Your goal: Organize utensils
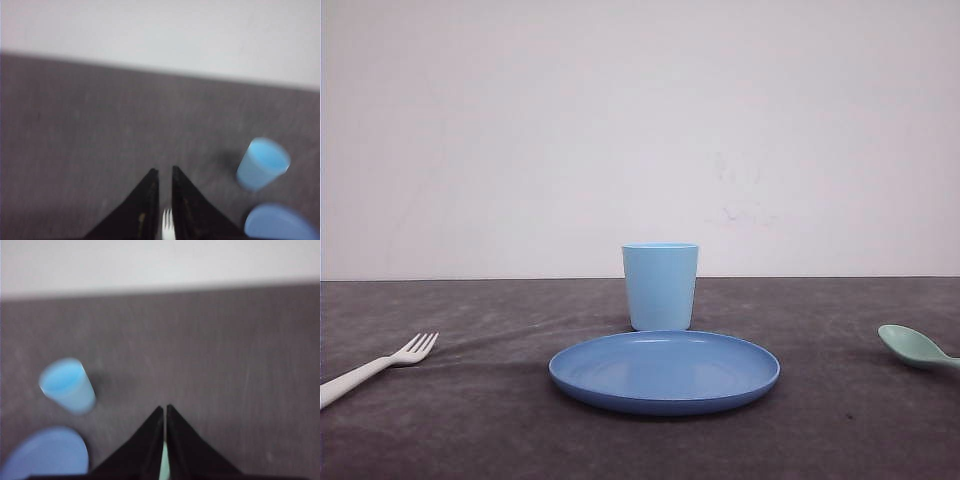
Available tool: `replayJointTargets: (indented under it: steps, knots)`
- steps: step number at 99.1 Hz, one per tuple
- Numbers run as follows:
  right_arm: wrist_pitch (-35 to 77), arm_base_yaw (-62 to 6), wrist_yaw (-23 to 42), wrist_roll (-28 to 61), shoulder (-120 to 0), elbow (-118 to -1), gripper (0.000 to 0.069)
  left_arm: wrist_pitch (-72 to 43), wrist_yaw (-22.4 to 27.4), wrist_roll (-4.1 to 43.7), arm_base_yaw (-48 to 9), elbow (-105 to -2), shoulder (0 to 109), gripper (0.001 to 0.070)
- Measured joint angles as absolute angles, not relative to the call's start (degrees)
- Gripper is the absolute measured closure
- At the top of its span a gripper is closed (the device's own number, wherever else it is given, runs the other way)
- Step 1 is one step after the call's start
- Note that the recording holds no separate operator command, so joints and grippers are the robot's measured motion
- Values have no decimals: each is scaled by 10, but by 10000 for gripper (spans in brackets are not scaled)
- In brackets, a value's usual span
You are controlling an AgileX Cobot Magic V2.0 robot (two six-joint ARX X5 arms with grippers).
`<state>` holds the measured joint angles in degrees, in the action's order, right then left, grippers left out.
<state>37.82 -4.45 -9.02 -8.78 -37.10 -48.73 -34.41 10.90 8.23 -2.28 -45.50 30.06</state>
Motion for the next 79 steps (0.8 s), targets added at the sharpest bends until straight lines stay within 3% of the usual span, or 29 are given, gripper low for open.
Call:
replayJointTargets:
  steps: [33, 64, 71, 79]
  knots:
    - [428, -44, -70, -73, -515, -487, 681, -376, 87, 43, -31, -455, 409, 686]
    - [429, -44, -58, -61, -535, -487, 677, -380, 76, 27, -32, -455, 423, 676]
    - [431, -44, -58, -59, -535, -487, 614, -380, 76, 27, -32, -455, 423, 617]
    - [432, -44, -58, -58, -535, -487, 443, -380, 76, 26, -32, -455, 423, 450]
